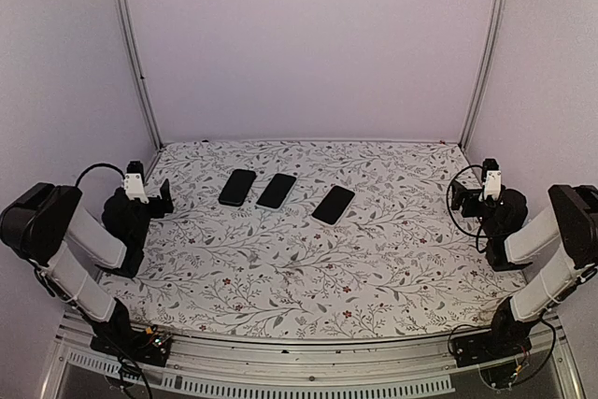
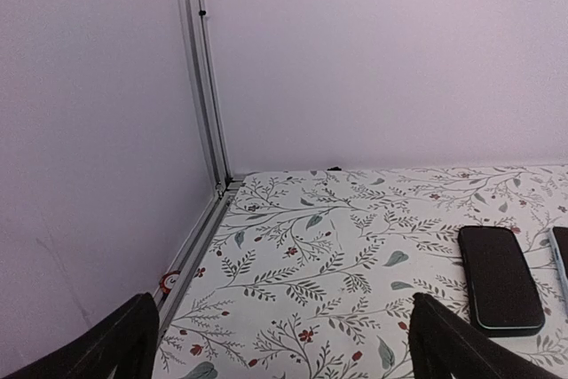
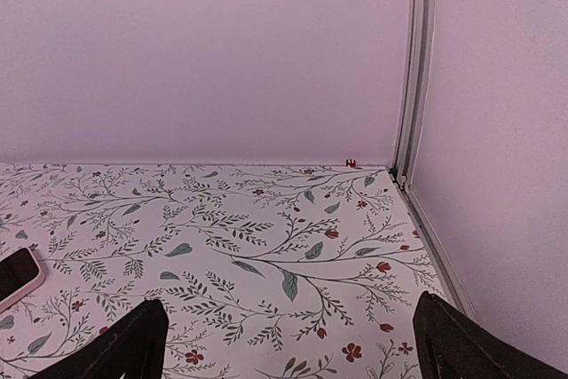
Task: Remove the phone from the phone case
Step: Adjust the phone with the phone case at the center of the board.
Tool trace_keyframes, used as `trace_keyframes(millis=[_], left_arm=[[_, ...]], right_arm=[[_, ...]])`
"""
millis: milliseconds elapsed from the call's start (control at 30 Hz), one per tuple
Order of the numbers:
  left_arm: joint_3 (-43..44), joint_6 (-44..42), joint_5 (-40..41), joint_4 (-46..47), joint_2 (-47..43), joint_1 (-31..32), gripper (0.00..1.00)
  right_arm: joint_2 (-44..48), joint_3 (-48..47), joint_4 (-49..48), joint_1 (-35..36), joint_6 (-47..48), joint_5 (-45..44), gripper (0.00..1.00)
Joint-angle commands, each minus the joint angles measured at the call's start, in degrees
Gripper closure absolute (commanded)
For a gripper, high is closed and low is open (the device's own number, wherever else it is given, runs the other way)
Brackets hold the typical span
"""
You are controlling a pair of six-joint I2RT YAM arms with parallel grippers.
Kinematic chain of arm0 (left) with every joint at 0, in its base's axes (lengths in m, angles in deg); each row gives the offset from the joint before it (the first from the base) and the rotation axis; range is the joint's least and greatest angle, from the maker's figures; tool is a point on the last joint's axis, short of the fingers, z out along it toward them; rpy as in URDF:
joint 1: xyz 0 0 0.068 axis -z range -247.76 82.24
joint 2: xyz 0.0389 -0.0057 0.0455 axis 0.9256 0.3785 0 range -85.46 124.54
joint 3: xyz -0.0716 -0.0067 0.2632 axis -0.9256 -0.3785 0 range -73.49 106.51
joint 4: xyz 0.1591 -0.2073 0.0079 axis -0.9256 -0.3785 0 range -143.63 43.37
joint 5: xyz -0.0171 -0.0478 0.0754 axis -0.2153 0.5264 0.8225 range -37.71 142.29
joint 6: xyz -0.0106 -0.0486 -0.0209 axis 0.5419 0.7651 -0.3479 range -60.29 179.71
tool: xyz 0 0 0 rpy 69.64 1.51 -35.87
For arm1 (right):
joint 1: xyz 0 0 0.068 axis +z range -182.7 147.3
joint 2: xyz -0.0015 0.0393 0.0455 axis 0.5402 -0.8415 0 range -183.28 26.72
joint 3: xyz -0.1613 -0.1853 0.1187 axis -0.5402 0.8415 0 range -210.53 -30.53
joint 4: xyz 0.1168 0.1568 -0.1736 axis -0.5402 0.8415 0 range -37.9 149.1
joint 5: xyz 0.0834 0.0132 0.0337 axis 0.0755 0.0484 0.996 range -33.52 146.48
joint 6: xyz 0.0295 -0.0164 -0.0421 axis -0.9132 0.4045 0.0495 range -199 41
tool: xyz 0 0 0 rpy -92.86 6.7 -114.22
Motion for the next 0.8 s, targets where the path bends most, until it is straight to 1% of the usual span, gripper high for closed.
trace_keyframes(millis=[0,767], left_arm=[[1.0,0.2,-0.6,-0.5,0.2,-0.7,0.01],[0.9,0.4,-0.9,-0.5,0.1,-0.9,0.01]], right_arm=[[-0.6,-0.8,-1.3,0.4,0.0,0.9,0.01],[-0.7,-0.8,-1.2,0.1,-0.1,1.3,0.01]])
